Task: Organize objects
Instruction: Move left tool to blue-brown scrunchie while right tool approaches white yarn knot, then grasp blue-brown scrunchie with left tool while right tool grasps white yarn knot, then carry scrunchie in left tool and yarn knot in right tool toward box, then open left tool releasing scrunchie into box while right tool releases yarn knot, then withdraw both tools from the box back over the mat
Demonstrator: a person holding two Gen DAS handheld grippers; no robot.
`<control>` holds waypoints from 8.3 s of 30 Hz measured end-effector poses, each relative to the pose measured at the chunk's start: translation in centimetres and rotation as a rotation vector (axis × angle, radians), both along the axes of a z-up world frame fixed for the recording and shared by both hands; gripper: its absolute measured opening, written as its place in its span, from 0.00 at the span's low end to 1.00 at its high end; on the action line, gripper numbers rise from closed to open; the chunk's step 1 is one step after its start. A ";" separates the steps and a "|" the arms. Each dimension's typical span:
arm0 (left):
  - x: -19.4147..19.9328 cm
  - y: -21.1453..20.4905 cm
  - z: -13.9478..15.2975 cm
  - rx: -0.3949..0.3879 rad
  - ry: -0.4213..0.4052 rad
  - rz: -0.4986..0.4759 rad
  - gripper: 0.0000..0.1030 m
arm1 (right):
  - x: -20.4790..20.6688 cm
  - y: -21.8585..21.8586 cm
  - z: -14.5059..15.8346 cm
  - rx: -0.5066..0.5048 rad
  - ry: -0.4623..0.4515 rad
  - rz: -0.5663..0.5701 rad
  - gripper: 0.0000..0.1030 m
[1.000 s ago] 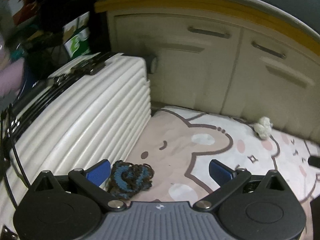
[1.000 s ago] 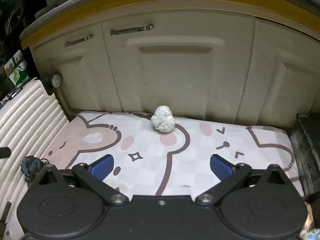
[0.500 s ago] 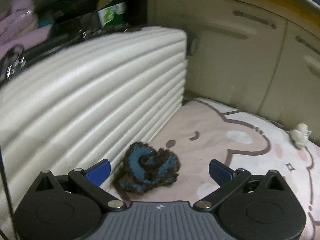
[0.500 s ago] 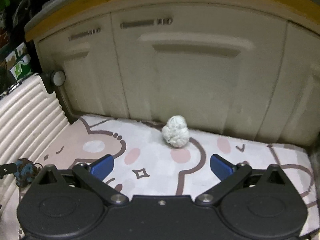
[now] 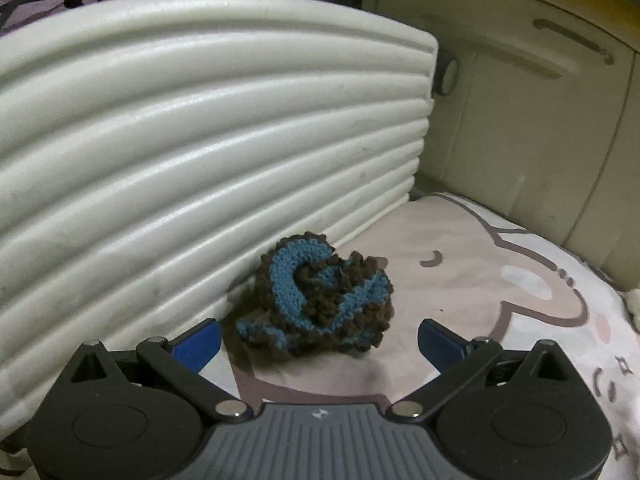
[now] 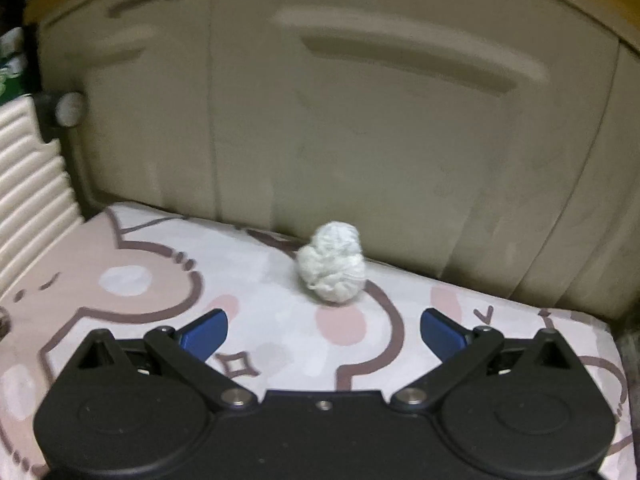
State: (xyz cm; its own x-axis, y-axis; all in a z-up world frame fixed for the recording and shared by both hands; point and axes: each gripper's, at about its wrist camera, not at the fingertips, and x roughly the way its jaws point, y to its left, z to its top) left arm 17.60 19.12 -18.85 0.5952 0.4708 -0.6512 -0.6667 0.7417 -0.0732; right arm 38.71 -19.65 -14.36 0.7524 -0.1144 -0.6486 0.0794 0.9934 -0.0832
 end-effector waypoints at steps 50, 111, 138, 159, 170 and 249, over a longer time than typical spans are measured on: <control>-0.8 -0.9 5.0 -0.022 -0.056 -0.226 0.60 | 0.3 -0.1 0.5 0.042 0.018 -0.007 0.48; -6.7 -21.8 21.4 0.062 -0.025 -0.701 0.60 | -25.2 -6.3 15.3 0.136 -0.003 -0.057 0.49; -2.4 -34.0 18.9 -0.175 -0.053 -0.968 0.60 | -28.6 -18.6 10.7 0.202 0.129 -0.226 0.49; 0.7 -38.5 15.7 -0.311 0.000 -1.098 0.60 | -29.1 -18.8 7.2 0.297 0.322 -0.055 0.73; 2.5 -41.6 12.2 -0.347 0.123 -1.195 0.60 | -31.2 -23.1 6.9 0.297 0.313 -0.237 0.73; -13.7 -32.9 21.3 0.032 0.158 -0.948 0.98 | -41.5 -13.8 18.4 0.093 0.103 -0.466 1.00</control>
State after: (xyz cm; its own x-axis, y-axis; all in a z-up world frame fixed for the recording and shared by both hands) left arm 3.95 -13.75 2.47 0.6437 -0.1422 -0.7519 0.2110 0.9775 -0.0042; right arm -2.83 -33.49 4.07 0.5665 -0.3618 -0.7404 0.5135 0.8577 -0.0262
